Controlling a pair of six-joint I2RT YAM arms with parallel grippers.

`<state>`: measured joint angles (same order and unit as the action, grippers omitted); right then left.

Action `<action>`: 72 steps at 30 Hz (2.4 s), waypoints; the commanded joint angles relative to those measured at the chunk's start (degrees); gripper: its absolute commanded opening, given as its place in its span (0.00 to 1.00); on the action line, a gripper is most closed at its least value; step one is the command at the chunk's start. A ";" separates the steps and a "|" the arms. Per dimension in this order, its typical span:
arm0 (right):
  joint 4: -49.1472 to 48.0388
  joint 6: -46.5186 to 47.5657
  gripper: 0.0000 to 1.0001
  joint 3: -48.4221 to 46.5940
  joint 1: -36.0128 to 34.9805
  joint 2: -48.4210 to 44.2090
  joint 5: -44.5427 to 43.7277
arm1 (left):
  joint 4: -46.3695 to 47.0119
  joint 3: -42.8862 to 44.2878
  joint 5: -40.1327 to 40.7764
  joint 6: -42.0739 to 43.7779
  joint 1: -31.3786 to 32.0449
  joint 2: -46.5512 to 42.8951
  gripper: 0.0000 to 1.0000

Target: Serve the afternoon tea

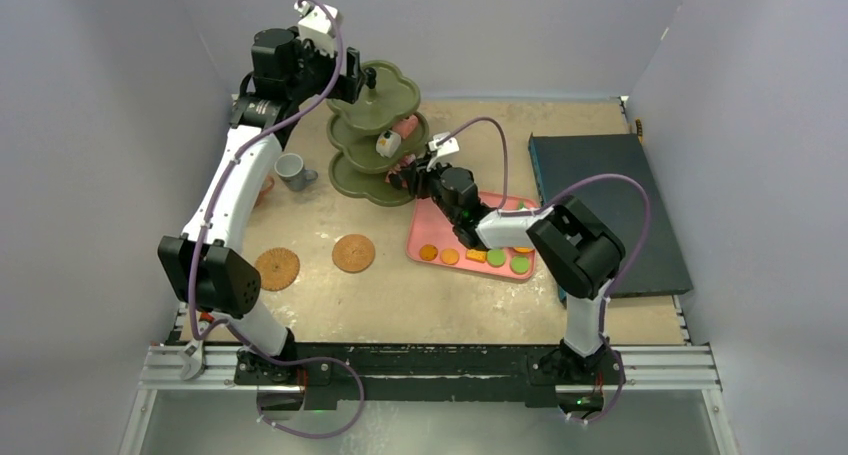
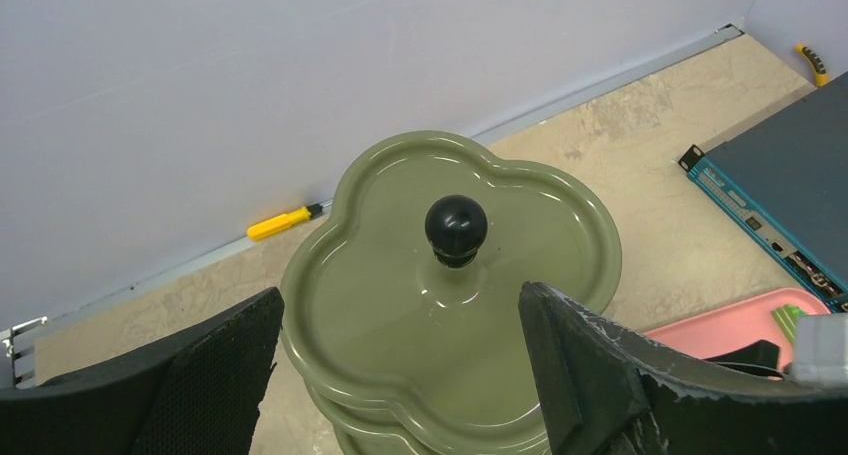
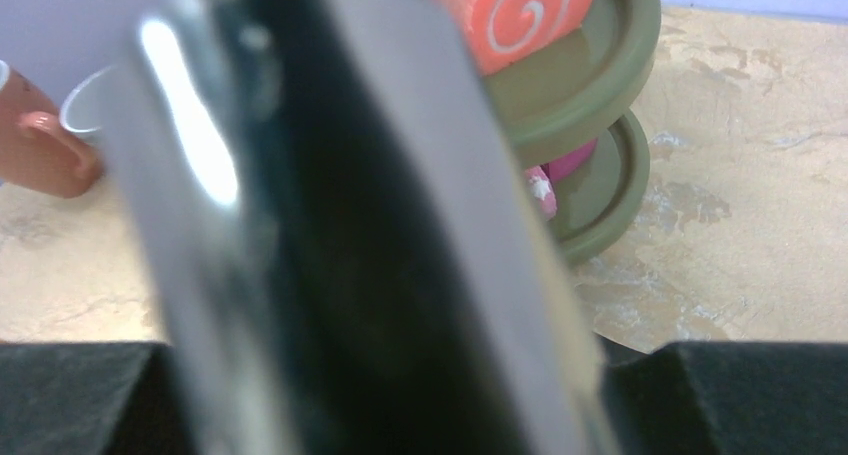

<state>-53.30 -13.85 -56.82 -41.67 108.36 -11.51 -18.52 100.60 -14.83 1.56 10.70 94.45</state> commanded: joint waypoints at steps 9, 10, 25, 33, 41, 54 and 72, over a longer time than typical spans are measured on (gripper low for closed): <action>-7.55 1.95 0.47 -4.79 -0.99 4.76 -4.20 | 1.21 -0.23 -1.81 -0.07 -0.68 -2.70 0.87; -7.26 2.14 0.51 -4.72 -1.04 4.76 -4.22 | 1.25 -0.25 -1.77 -0.07 -0.66 -2.70 0.87; -2.87 0.52 0.66 5.68 -1.22 -9.14 -5.23 | 1.13 -0.39 -1.58 -0.40 -0.60 -2.79 0.90; 16.17 -4.17 0.64 13.15 -1.04 -25.69 -16.41 | 0.86 -1.31 -5.04 0.02 -0.67 -2.88 0.88; 30.10 -8.63 0.63 19.77 2.79 -39.60 -26.47 | 0.79 -1.75 -5.69 0.02 -0.67 -3.69 0.87; 31.27 -5.45 0.61 22.45 13.35 -43.49 -30.08 | 0.73 -2.16 -5.73 0.33 -0.68 -4.44 0.86; 28.25 -7.34 0.55 24.30 16.45 -37.09 -23.64 | 0.47 -1.12 -6.18 0.28 -0.63 -3.62 0.85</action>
<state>-21.78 -20.58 -32.93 -25.32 71.18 -35.79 -18.98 98.54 -20.36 1.61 10.50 92.44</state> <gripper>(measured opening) 0.570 0.853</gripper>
